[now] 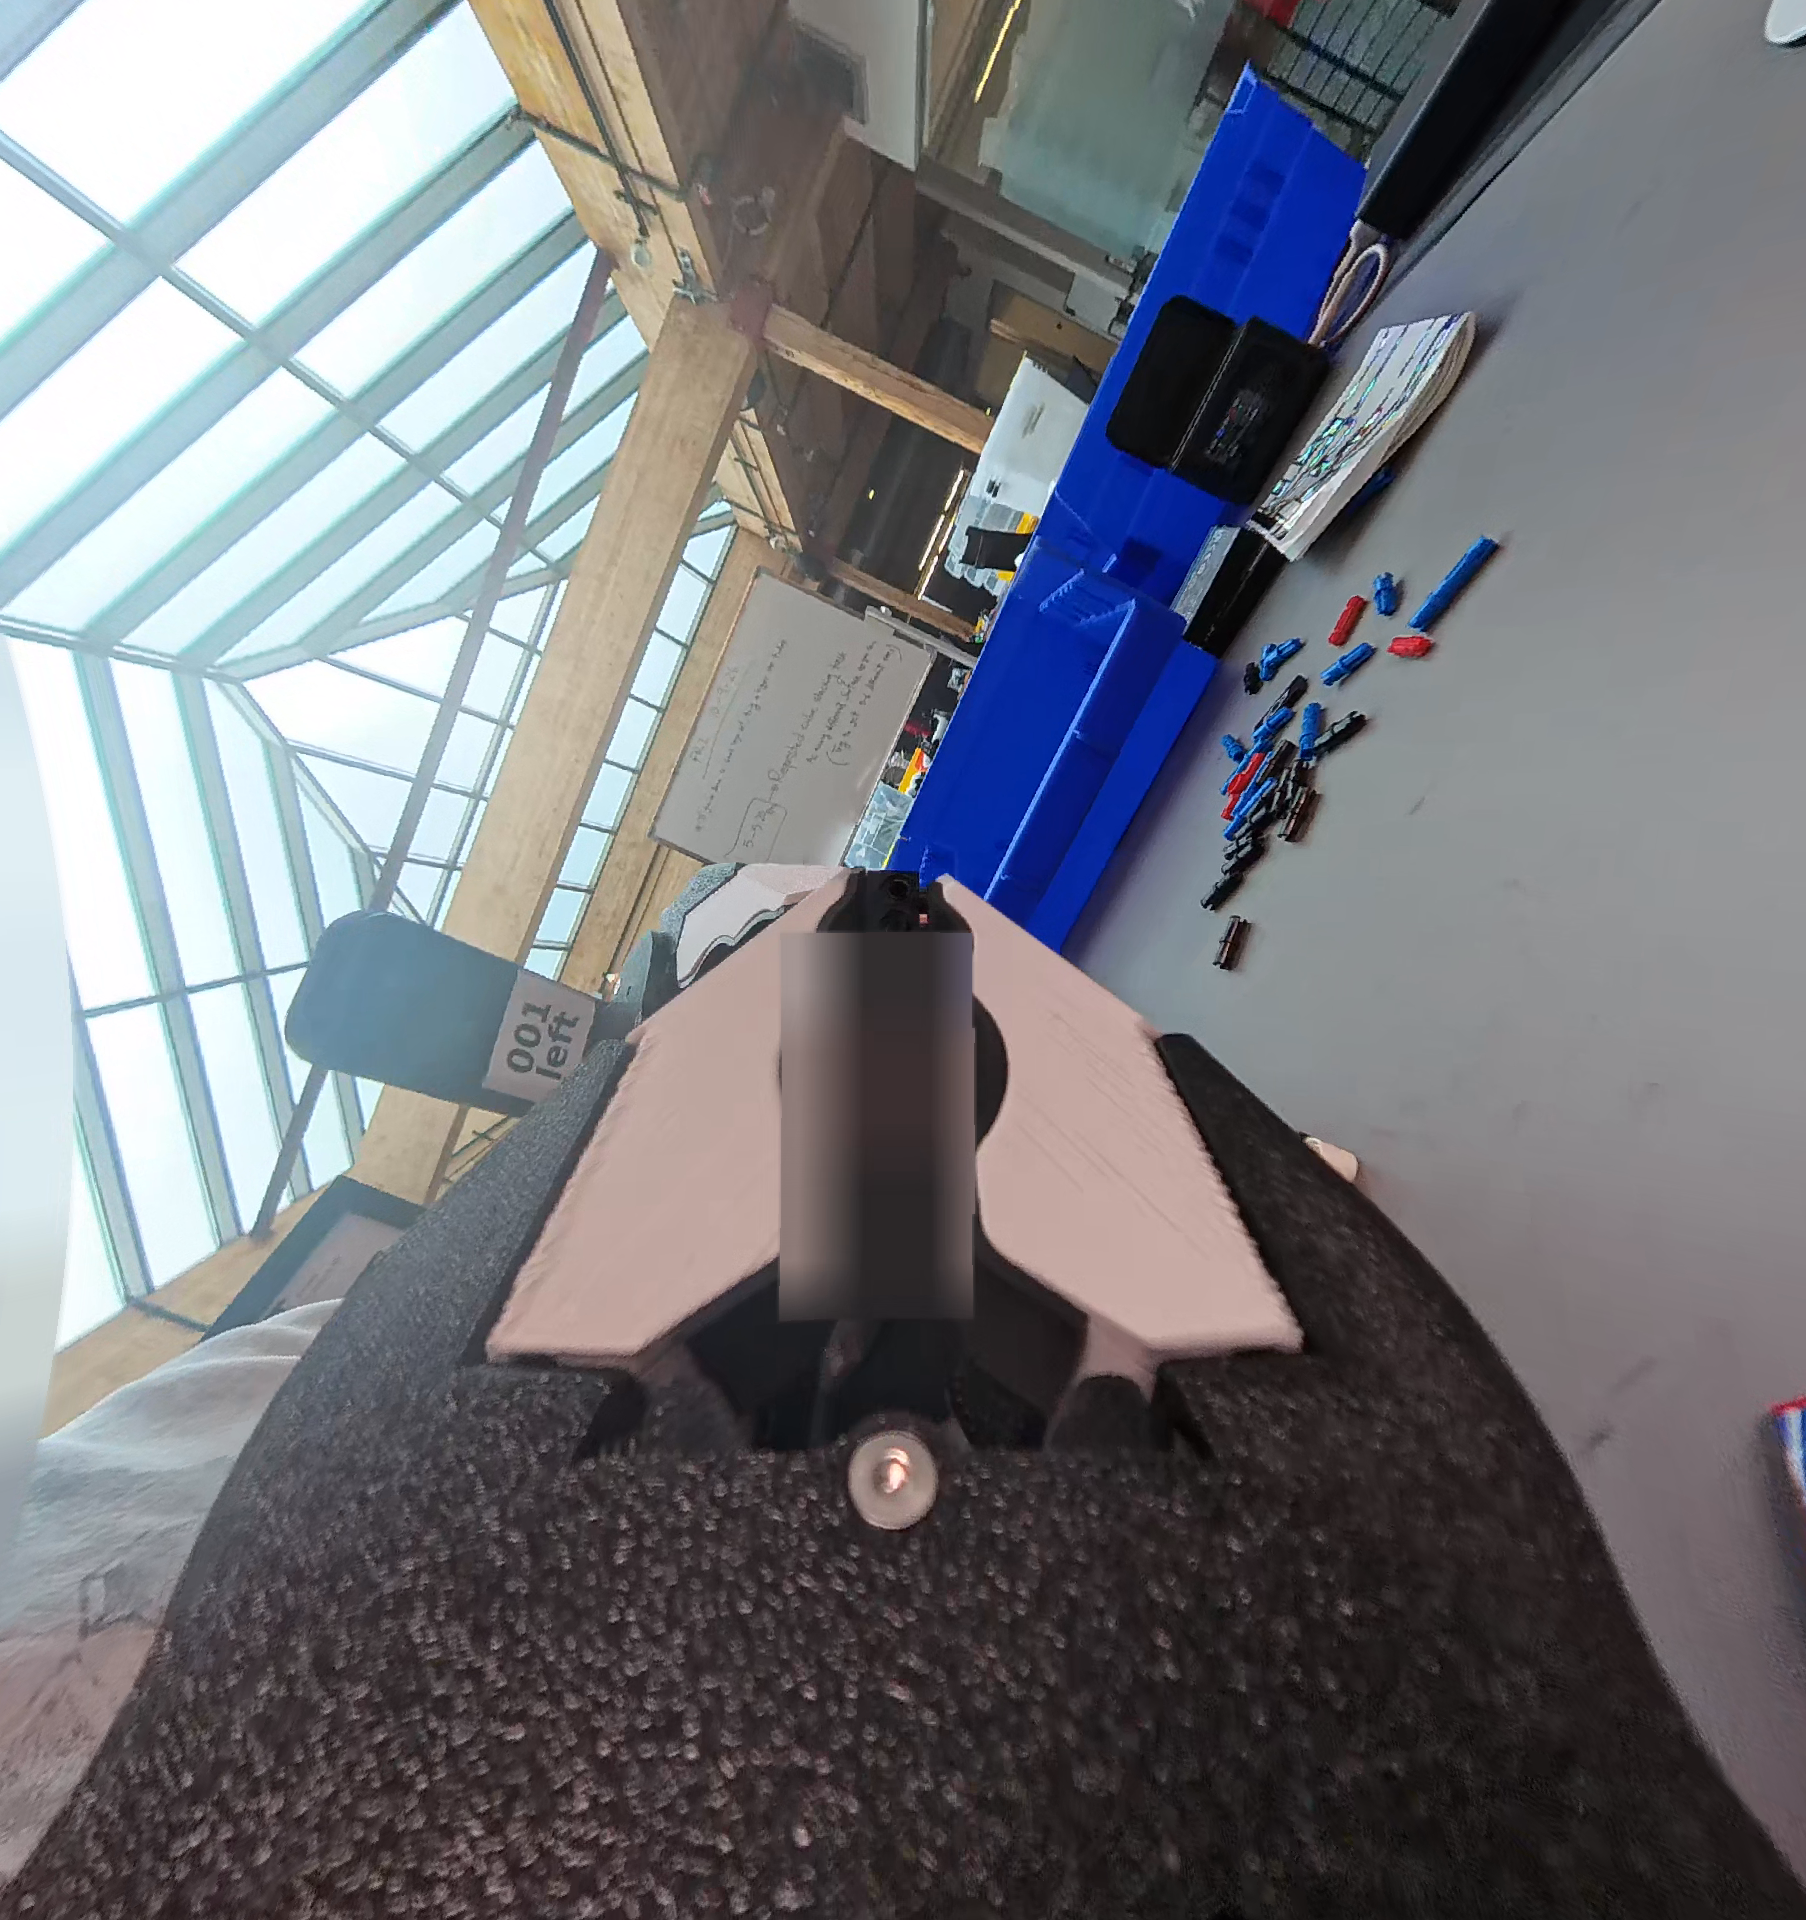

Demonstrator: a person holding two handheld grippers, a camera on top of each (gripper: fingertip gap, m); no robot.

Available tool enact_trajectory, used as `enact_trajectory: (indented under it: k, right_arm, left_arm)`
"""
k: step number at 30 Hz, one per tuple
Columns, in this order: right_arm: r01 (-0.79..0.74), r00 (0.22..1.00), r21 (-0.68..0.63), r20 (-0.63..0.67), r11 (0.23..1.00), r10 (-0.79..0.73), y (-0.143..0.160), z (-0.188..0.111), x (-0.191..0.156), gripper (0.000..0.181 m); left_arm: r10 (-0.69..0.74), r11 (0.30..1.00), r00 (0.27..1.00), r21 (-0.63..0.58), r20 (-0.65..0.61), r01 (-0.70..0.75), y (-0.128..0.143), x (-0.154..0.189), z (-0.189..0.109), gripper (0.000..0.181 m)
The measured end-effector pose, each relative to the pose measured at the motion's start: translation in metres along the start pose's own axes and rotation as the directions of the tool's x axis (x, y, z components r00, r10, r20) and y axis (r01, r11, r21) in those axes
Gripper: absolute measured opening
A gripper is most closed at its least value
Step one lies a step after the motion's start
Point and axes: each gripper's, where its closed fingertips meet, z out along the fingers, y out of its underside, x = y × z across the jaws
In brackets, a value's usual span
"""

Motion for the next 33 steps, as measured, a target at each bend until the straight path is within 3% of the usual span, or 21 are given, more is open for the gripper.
enact_trajectory:
  k: [1,8,19,25,26,28,29,30,33]
  right_arm:
    - [0.005,1.000,0.007,-0.008,1.000,-0.005,0.000,0.000,0.000,0.011]
    - [0.049,0.998,0.049,-0.053,0.998,-0.047,-0.004,0.000,0.001,0.014]
    - [0.294,0.951,0.008,-0.098,0.956,-0.292,-0.003,0.001,-0.011,0.010]
    - [0.316,0.948,0.053,-0.044,0.947,-0.314,-0.010,0.001,-0.027,0.010]
    - [0.307,0.952,0.119,-0.053,0.944,-0.303,-0.021,-0.003,-0.030,0.014]
    - [0.282,0.959,0.316,-0.079,0.906,-0.272,-0.080,-0.037,-0.033,0.009]
    - [0.366,0.931,0.338,-0.129,0.867,-0.343,-0.098,-0.052,-0.036,0.010]
    - [0.444,0.896,0.297,-0.165,0.845,-0.412,-0.098,-0.055,-0.038,0.010]
    - [0.451,0.892,0.178,-0.133,0.875,-0.432,-0.072,-0.038,-0.031,0.010]
  left_arm:
    - [0.014,1.000,1.000,-0.003,0.008,-0.014,0.000,0.000,0.000,0.005]
    - [0.046,0.999,0.998,-0.011,0.046,-0.046,0.000,-0.002,0.003,0.005]
    - [0.035,0.999,0.999,-0.011,0.031,-0.035,-0.003,-0.001,0.000,0.002]
    - [-0.020,0.996,1.000,0.091,0.011,0.019,-0.019,-0.001,-0.006,0.001]
    - [-0.049,0.993,0.999,0.106,0.002,0.049,-0.020,-0.003,-0.007,0.001]
    - [-0.079,0.991,0.997,0.113,0.026,0.075,-0.013,-0.015,-0.014,0.001]
    - [-0.120,0.986,0.993,0.117,0.010,0.118,-0.009,-0.018,-0.018,0.001]
    - [-0.148,0.982,0.989,0.118,0.001,0.147,-0.006,-0.021,-0.019,0.001]
    - [-0.168,0.986,0.985,0.025,0.035,0.167,0.010,-0.037,-0.010,0.002]
